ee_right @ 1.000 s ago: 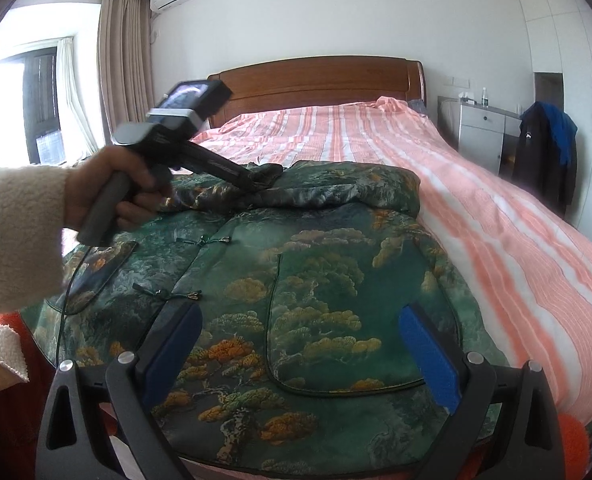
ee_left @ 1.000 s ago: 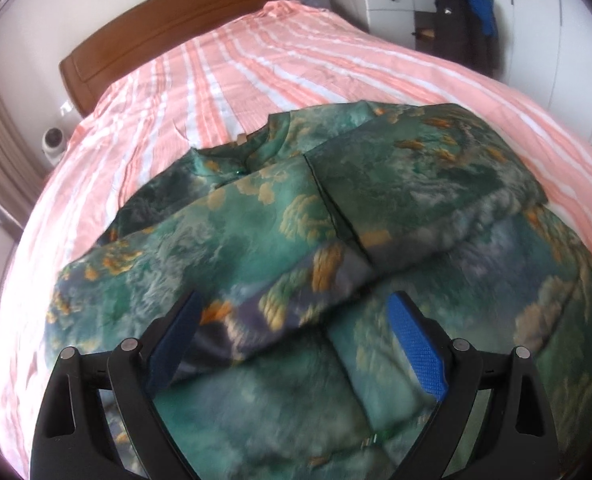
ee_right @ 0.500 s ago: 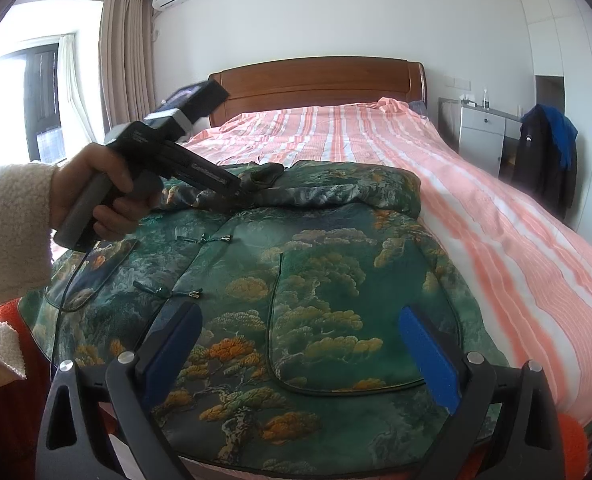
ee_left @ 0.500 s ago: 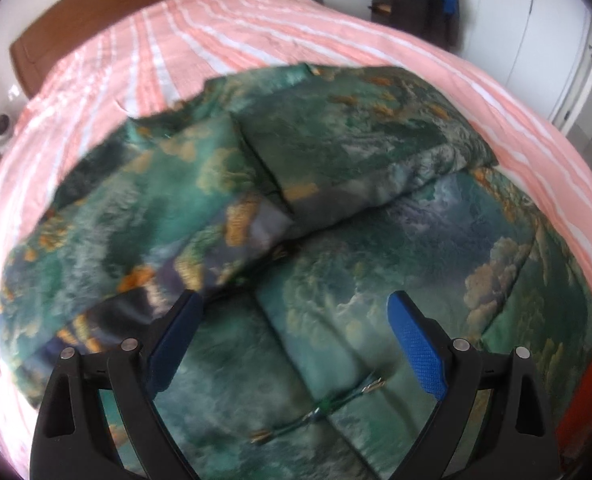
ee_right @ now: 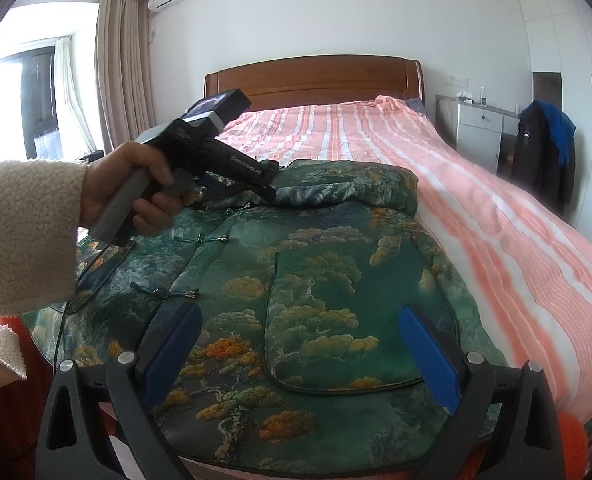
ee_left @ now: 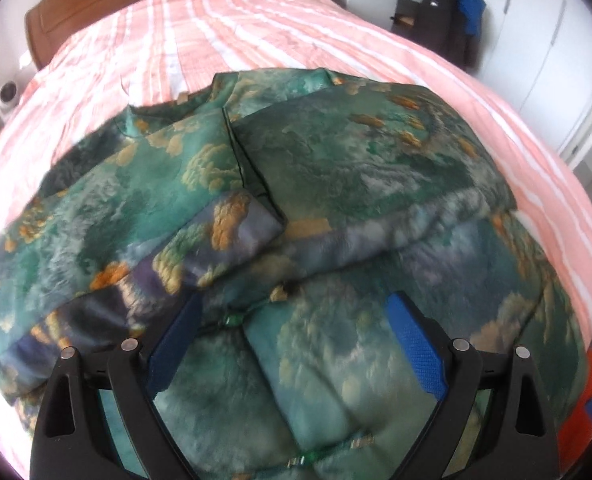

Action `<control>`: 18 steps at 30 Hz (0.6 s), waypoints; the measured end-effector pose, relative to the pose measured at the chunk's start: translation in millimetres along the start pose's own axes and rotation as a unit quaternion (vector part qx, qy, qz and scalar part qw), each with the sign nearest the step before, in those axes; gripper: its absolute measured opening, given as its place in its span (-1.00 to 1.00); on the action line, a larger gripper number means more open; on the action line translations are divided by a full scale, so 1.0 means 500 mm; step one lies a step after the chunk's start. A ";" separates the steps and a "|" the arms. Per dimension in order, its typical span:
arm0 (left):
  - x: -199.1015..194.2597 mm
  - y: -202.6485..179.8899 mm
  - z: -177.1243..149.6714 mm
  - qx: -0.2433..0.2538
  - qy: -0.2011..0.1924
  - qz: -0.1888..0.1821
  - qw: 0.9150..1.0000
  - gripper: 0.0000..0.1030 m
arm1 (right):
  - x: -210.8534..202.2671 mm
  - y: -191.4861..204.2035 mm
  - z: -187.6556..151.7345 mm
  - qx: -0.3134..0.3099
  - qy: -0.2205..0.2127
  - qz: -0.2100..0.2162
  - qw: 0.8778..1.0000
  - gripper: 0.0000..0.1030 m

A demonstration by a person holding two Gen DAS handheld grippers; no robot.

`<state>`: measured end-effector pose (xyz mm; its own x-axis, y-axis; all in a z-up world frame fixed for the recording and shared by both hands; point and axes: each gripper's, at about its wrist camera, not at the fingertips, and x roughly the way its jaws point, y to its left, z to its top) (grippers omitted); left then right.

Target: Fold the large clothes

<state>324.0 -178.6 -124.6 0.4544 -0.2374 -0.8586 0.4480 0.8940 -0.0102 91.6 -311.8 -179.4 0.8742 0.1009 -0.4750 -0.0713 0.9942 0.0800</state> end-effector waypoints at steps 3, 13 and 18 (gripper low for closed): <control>-0.039 -0.002 -0.028 0.027 -0.012 0.009 1.000 0.84 | 0.000 0.001 0.000 -0.002 0.000 0.001 1.000 0.90; -0.157 0.040 -0.132 0.008 -0.032 0.019 0.999 0.84 | 0.002 0.012 0.000 -0.012 0.001 -0.001 1.000 0.90; -0.194 0.053 -0.195 -0.021 -0.035 0.017 0.999 0.84 | 0.004 0.018 -0.001 -0.018 0.003 -0.002 1.000 0.90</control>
<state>216.7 -95.1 -91.3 0.5214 -0.2317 -0.8212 0.3999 0.9166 -0.0048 92.7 -302.7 -180.3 0.8716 0.0973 -0.4805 -0.0856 0.9953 0.0461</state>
